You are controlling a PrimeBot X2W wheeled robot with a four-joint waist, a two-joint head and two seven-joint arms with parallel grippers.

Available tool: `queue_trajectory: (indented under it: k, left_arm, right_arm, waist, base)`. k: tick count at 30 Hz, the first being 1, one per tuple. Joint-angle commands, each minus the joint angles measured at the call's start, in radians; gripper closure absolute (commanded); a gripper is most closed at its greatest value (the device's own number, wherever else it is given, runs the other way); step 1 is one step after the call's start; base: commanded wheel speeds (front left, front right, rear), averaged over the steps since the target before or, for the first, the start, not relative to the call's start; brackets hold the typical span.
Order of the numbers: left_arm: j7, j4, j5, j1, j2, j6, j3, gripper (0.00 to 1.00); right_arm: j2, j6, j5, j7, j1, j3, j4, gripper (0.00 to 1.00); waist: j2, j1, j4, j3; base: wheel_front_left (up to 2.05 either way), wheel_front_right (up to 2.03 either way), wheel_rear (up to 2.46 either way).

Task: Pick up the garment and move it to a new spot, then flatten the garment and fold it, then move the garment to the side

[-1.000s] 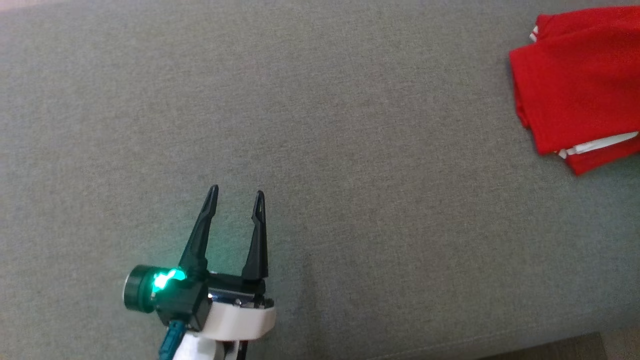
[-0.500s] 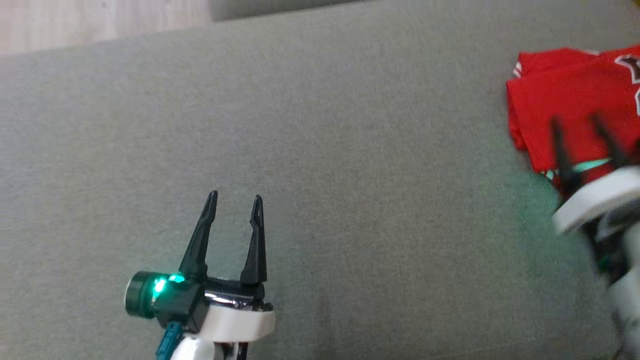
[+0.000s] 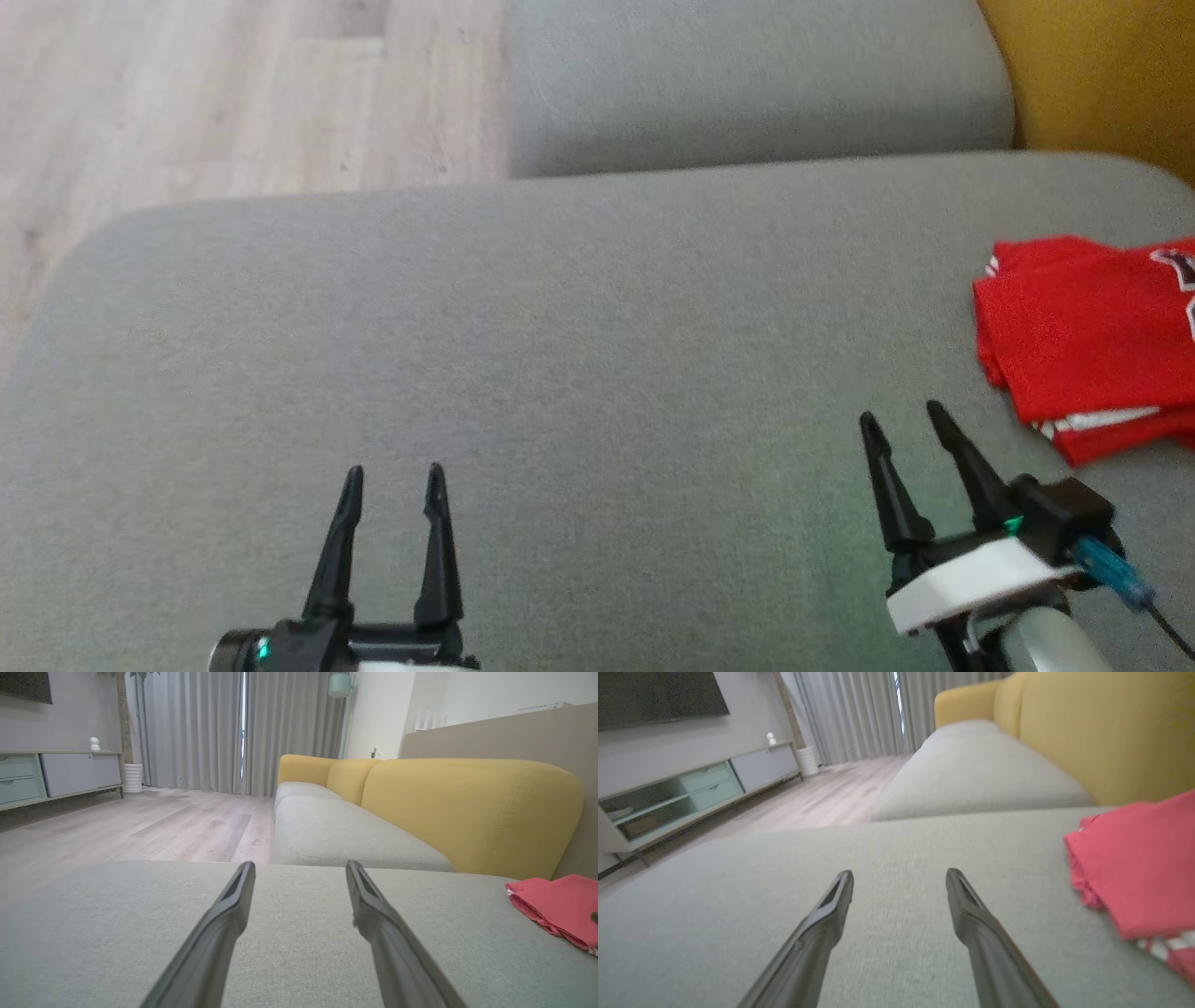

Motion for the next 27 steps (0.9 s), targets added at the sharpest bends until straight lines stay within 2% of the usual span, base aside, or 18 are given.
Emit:
queue_trajectory:
  k: [1, 6, 12, 27]
  left_arm:
    - [-0.005, -0.050, 0.011, -0.015, -0.006, 0.003, 0.047, 0.00]
    - [-0.005, -0.074, 0.057, 0.042, -0.006, -0.014, 0.072, 0.00]
    - [-0.005, -0.075, 0.062, 0.107, -0.006, -0.043, 0.101, 0.00]
    - [-0.005, -0.038, 0.050, 0.120, -0.006, -0.047, 0.105, 0.00]
  right_arm:
    - [0.020, 0.007, -0.043, -0.013, 0.005, -0.030, -0.100, 0.00]
    - [0.073, 0.007, -0.139, -0.014, 0.148, -0.129, -0.212, 0.00]
    - [0.103, 0.007, -0.184, -0.014, 0.250, -0.173, -0.247, 0.00]
    - [0.120, 0.007, -0.197, -0.014, 0.273, -0.178, -0.260, 0.00]
  waist:
    - [0.0000, 0.0003, 0.039, -0.049]
    - [0.0000, 0.0003, 0.053, -0.089]
    - [0.0000, 0.0003, 0.047, -0.115]
    - [0.0000, 0.0003, 0.032, -0.124]
  base:
    - [0.00, 0.00, 0.00]
    - [0.00, 0.00, 0.00]
    - [0.00, 0.00, 0.00]
    - [0.00, 0.00, 0.00]
